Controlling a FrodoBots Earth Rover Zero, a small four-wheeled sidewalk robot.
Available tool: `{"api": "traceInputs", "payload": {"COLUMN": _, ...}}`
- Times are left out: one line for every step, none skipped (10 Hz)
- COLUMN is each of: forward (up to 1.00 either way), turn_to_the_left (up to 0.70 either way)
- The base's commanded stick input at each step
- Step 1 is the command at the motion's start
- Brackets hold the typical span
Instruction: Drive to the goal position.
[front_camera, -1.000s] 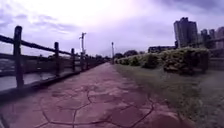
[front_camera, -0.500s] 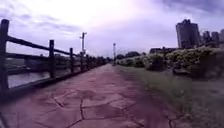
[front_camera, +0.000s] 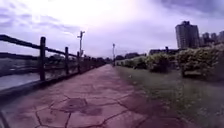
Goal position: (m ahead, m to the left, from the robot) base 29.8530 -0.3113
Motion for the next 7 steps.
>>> {"api": "traceInputs", "payload": {"forward": 1.0, "turn_to_the_left": 0.0}}
{"api": "traceInputs", "payload": {"forward": 1.0, "turn_to_the_left": 0.0}}
{"api": "traceInputs", "payload": {"forward": 1.0, "turn_to_the_left": 0.0}}
{"api": "traceInputs", "payload": {"forward": 1.0, "turn_to_the_left": 0.0}}
{"api": "traceInputs", "payload": {"forward": 1.0, "turn_to_the_left": 0.0}}
{"api": "traceInputs", "payload": {"forward": 1.0, "turn_to_the_left": 0.05}}
{"api": "traceInputs", "payload": {"forward": 1.0, "turn_to_the_left": 0.21}}
